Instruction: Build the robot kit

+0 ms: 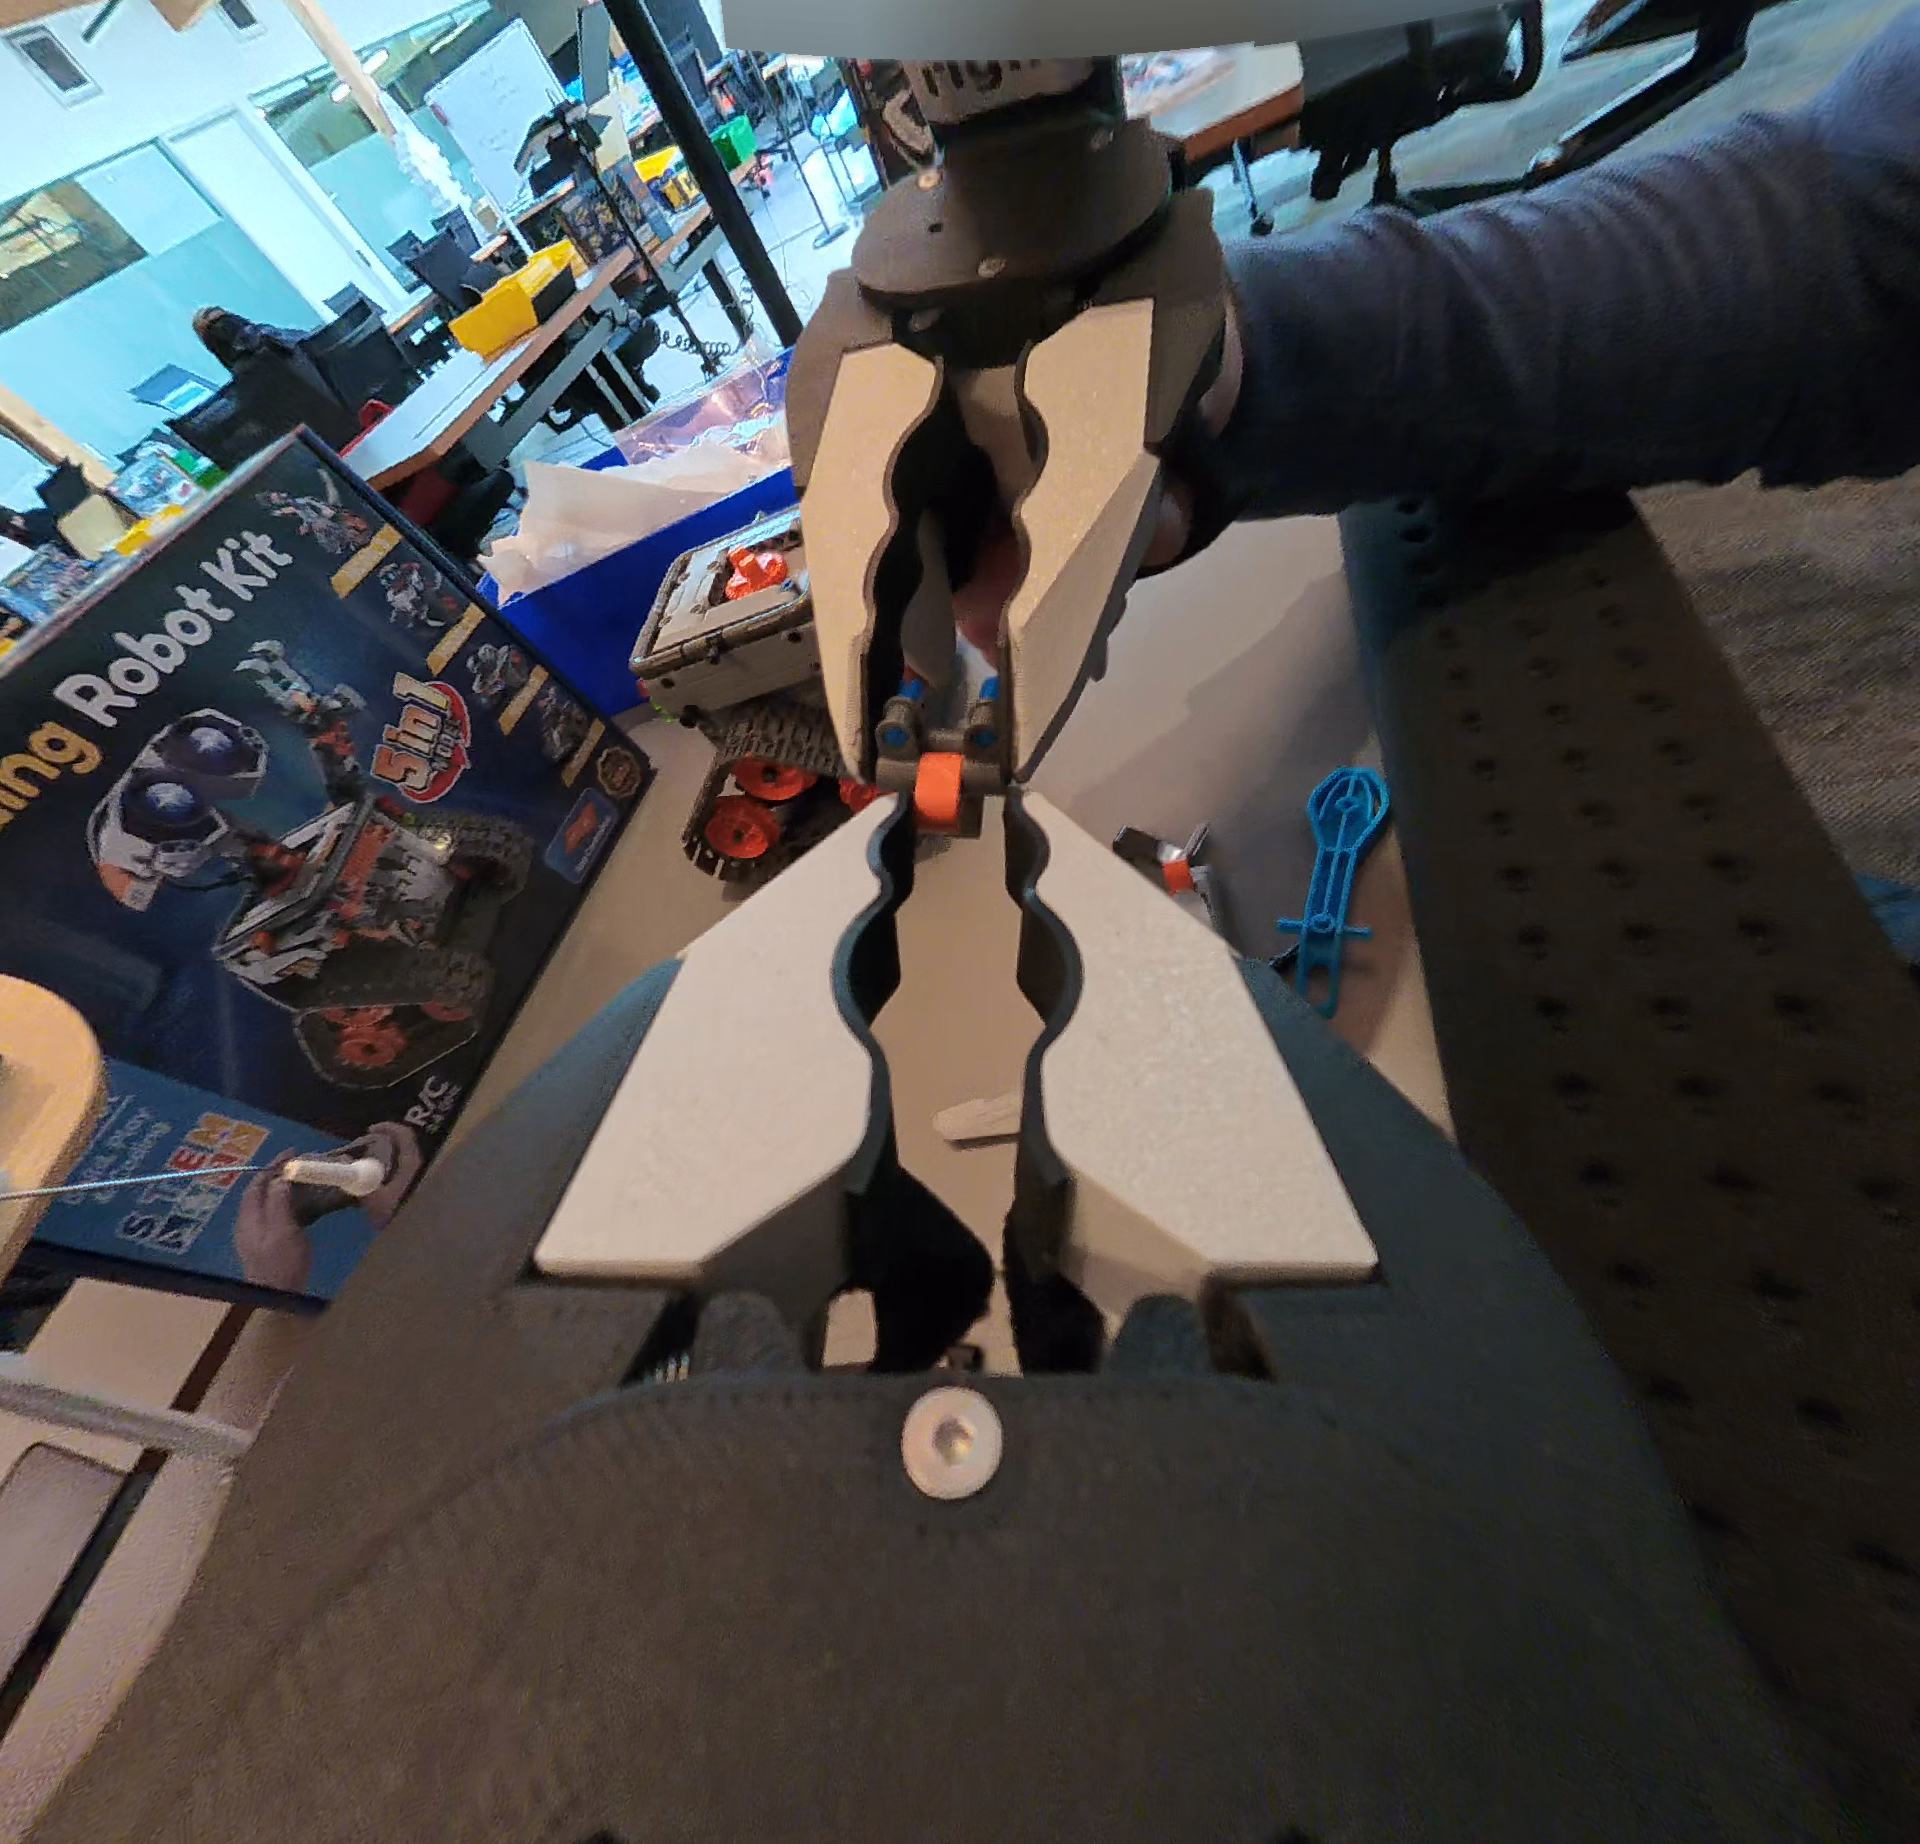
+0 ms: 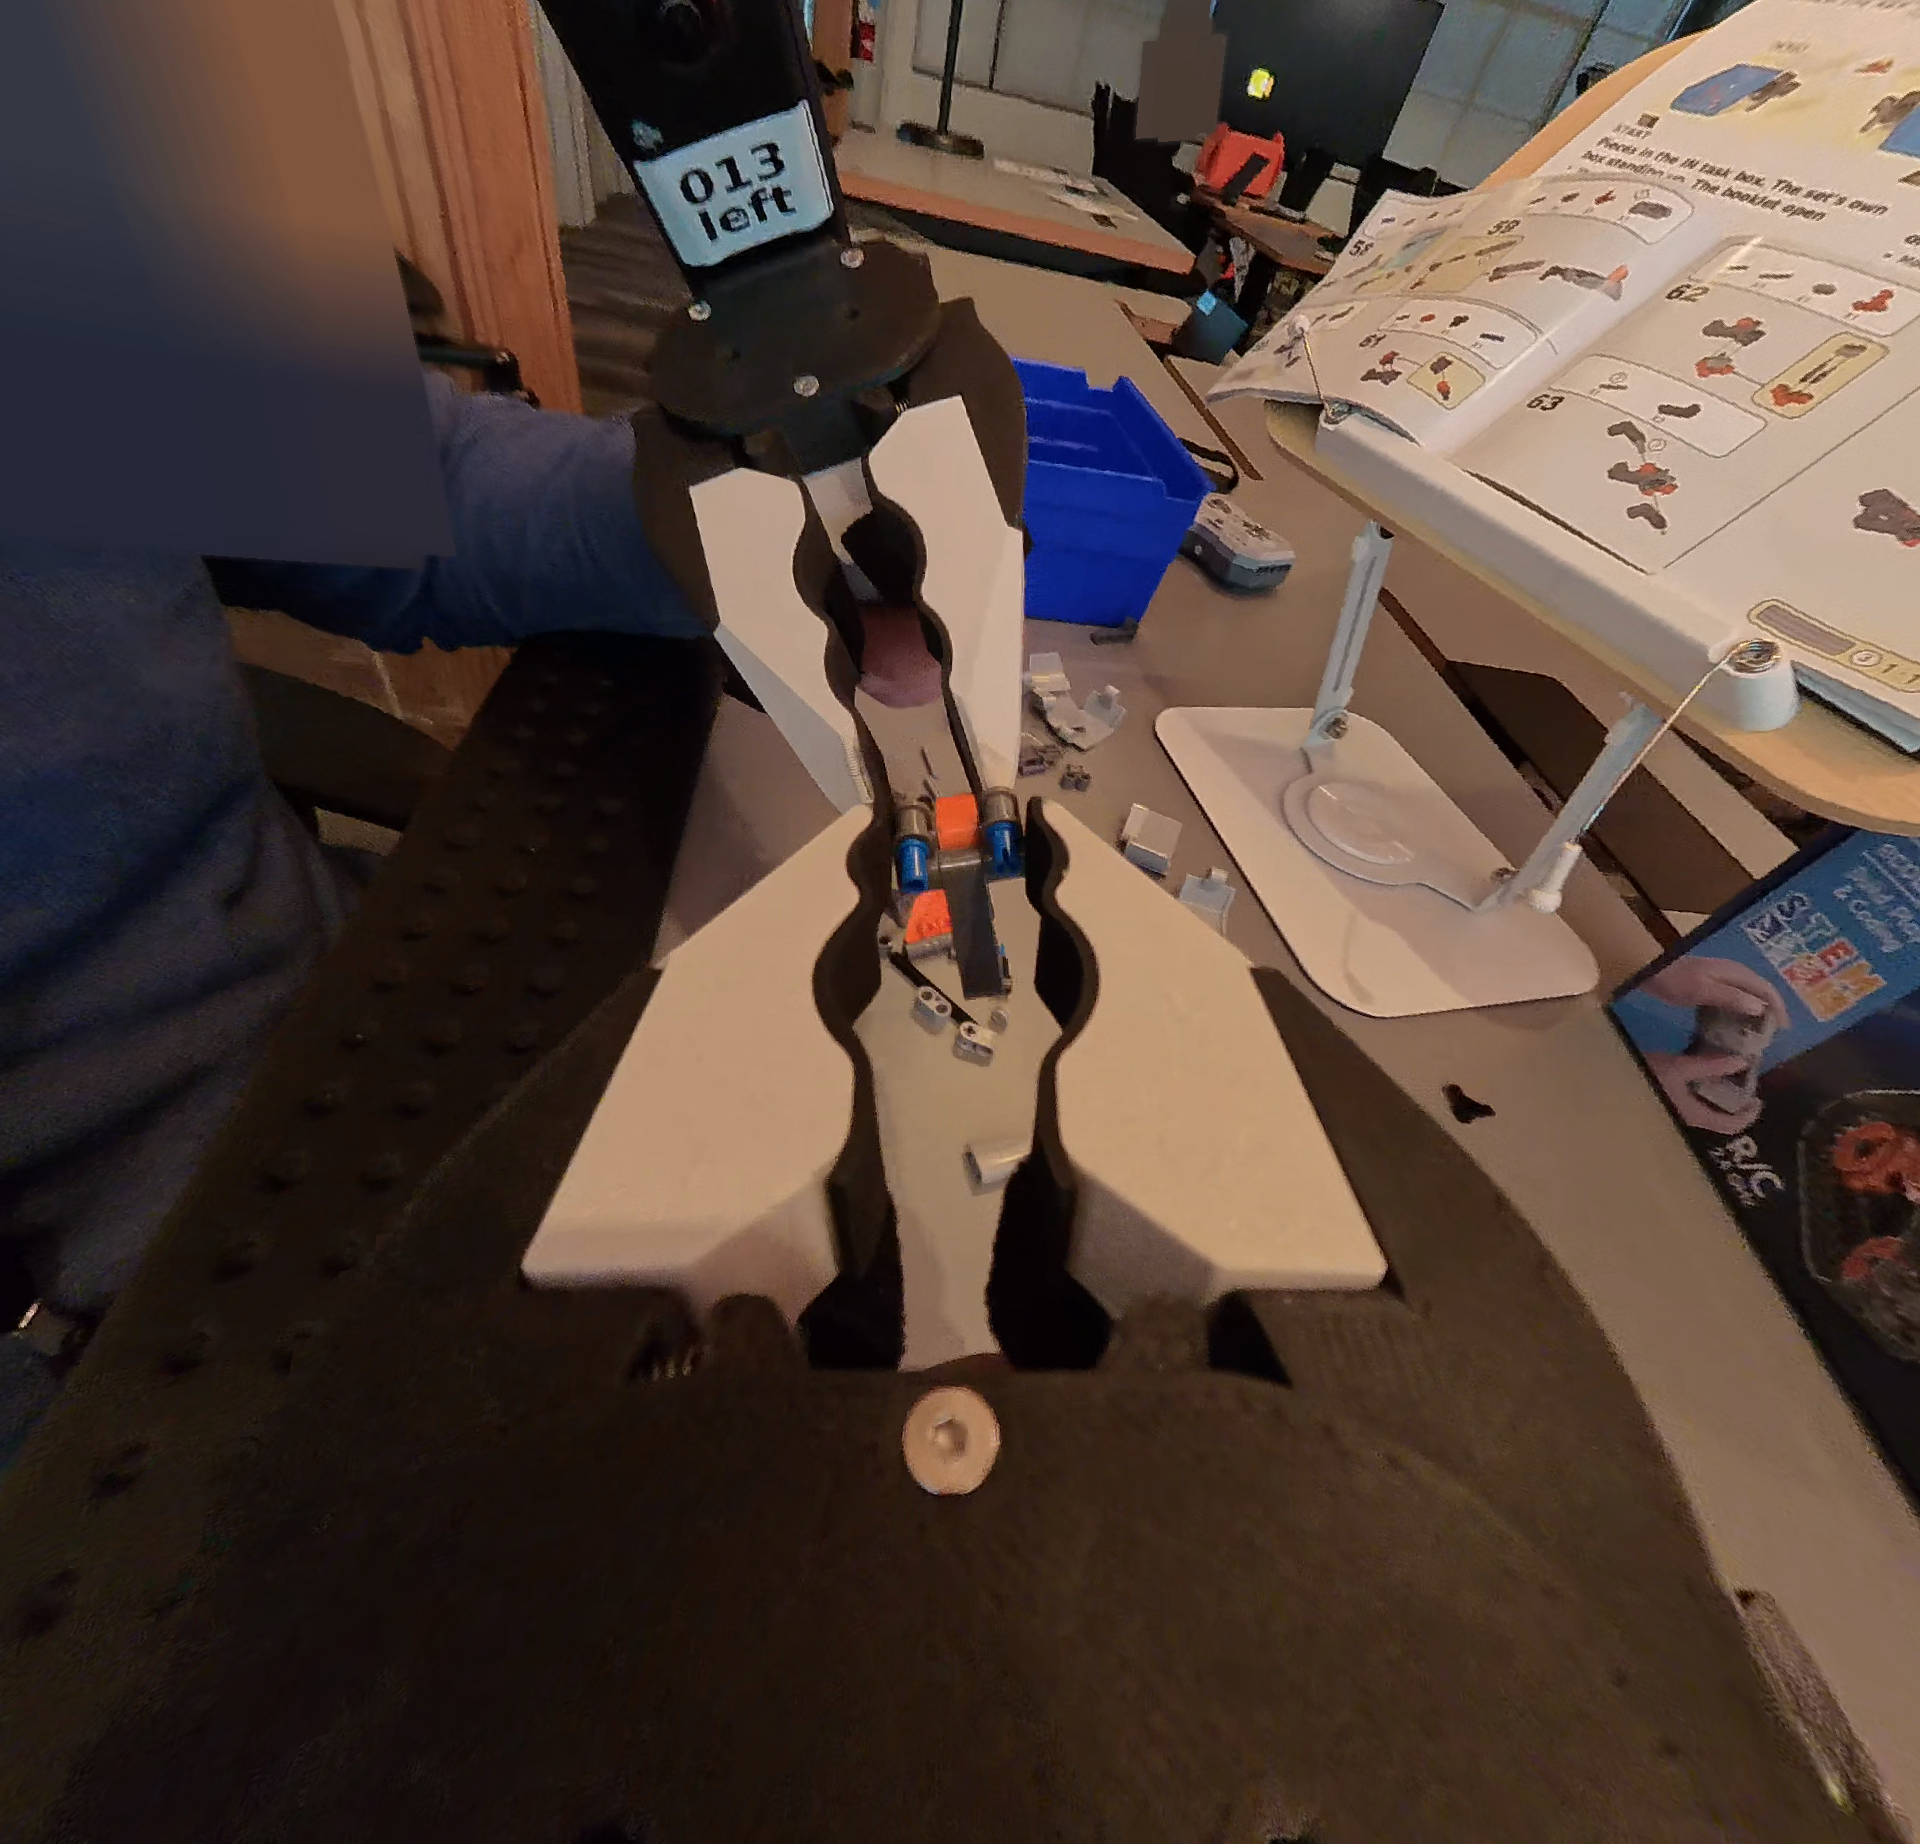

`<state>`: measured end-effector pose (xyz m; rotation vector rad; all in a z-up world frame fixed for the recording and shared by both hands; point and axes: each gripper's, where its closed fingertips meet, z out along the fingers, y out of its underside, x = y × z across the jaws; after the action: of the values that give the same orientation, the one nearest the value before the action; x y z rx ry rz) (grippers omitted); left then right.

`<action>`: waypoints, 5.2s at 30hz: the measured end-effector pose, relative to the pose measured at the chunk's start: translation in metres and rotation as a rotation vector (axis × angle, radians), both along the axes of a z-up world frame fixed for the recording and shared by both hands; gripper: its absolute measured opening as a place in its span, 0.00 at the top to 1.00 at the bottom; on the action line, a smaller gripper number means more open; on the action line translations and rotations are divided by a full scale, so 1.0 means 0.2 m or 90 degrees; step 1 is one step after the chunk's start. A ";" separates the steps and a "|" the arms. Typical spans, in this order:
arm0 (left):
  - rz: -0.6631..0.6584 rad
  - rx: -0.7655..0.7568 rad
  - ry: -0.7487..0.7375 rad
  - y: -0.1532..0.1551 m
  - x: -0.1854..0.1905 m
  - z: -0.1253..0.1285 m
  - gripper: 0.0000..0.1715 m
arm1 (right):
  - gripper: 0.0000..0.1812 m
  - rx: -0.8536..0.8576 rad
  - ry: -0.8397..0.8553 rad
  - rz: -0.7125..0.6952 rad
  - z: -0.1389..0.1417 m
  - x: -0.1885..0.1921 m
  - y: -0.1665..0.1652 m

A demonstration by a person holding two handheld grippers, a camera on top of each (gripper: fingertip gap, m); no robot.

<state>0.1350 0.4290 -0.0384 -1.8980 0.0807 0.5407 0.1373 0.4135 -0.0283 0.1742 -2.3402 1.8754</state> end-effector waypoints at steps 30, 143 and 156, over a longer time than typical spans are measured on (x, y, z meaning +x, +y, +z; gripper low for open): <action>0.033 0.171 -0.107 0.08 -0.08 0.11 0.94 | 0.88 -0.277 -0.193 0.038 0.26 -0.04 0.04; -0.068 -0.478 -0.244 -0.13 0.09 -0.76 0.96 | 0.96 0.384 -0.088 0.056 -0.72 0.04 0.12; -0.135 -0.498 -0.258 -0.11 0.08 -0.77 0.96 | 0.96 0.382 -0.091 0.057 -0.74 0.03 0.11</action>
<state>0.1513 0.4070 -0.1927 -2.6802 0.2531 -0.0573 0.1436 0.4348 -0.1769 0.2122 -2.9729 1.1890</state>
